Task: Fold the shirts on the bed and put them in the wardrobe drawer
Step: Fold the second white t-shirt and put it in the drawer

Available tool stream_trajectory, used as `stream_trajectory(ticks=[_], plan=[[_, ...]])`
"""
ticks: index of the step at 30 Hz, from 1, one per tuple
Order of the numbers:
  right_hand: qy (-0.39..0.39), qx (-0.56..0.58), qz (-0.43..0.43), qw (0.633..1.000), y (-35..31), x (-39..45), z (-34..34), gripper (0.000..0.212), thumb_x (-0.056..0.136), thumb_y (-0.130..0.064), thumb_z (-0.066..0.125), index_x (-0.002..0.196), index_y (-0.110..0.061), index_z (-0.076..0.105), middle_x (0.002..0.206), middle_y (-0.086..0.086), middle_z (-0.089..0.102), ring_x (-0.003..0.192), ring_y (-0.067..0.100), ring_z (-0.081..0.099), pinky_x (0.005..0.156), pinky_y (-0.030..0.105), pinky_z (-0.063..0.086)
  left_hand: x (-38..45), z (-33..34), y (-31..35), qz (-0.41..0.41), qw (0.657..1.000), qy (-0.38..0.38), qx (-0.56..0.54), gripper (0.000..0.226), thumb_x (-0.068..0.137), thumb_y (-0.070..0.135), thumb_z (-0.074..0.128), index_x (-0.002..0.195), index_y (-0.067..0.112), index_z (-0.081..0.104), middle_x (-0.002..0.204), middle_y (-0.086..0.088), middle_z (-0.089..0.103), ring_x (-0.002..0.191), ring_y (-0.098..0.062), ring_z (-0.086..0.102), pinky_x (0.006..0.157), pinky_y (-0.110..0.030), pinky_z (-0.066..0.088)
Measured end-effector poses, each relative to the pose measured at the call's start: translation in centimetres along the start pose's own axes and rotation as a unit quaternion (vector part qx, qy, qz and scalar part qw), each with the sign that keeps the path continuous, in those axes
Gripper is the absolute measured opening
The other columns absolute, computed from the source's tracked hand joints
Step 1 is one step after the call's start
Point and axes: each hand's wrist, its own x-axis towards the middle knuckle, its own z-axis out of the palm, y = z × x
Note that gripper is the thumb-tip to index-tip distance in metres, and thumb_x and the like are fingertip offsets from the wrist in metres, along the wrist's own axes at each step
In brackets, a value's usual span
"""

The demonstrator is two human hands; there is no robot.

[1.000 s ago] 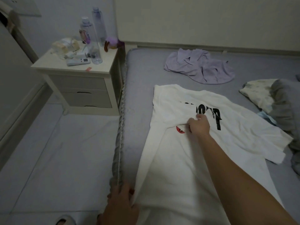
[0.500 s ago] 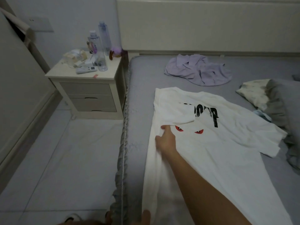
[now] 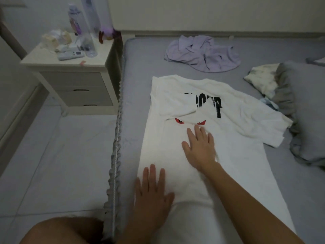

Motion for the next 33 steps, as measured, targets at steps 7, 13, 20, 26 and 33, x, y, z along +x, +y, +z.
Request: stream_trajectory(ticks=[7,13,20,26,33], plan=[[0.15,0.062,0.165,0.973,11.7,1.2,-4.9,0.043,0.094,-0.039,0.043,0.128,-0.014,0.052,0.141,0.011,0.045,0.135,0.032,0.036,0.114,0.05,0.023,6.0,-1.7,4.2,0.007,0.999,0.036,-0.035,0.089,0.085,0.073,0.024,0.152,0.031,-0.017,0.154,-0.009,-0.038,0.144,-0.031,-0.029,0.115,-0.06,0.002],[0.213,0.307,0.56,0.74,20.2,1.3,-8.3,0.076,0.084,-0.048,0.063,0.139,0.0,0.04,0.143,0.025,0.041,0.132,0.039,0.04,0.104,0.044,0.037,12.7,-1.4,5.9,0.042,0.997,-0.066,0.019,0.099,0.064,0.095,0.001,0.135,0.041,-0.043,0.143,0.0,-0.054,0.131,-0.026,-0.049,0.108,-0.066,-0.015],[0.198,0.502,0.508,0.671,24.5,5.0,-10.7,0.036,0.082,-0.013,0.065,0.114,0.003,0.063,0.096,0.015,0.069,0.068,0.022,0.058,0.063,0.026,0.047,14.1,-1.6,6.6,0.008,0.987,-0.16,0.028,0.106,0.055,0.099,0.004,0.127,0.041,-0.05,0.133,0.003,-0.063,0.122,-0.025,-0.057,0.101,-0.066,-0.024],[0.196,0.417,0.256,0.85,17.1,9.8,-15.7,0.015,0.082,-0.017,0.065,0.093,-0.007,0.062,0.077,-0.001,0.055,0.067,0.015,0.053,0.056,0.028,0.044,14.6,-1.5,6.8,0.001,0.984,-0.175,0.027,0.107,0.052,0.1,0.004,0.123,0.043,-0.053,0.131,0.003,-0.065,0.12,-0.026,-0.06,0.094,-0.063,-0.031],[0.142,0.396,0.164,0.892,13.0,6.4,-11.4,0.016,0.09,-0.018,0.062,0.099,-0.022,0.074,0.097,-0.005,0.073,0.086,0.013,0.068,0.081,0.025,0.051,14.0,-1.4,6.5,0.015,0.99,-0.14,0.02,0.106,0.056,0.097,0.001,0.129,0.039,-0.049,0.137,0.0,-0.06,0.126,-0.028,-0.054,0.097,-0.063,-0.029]])
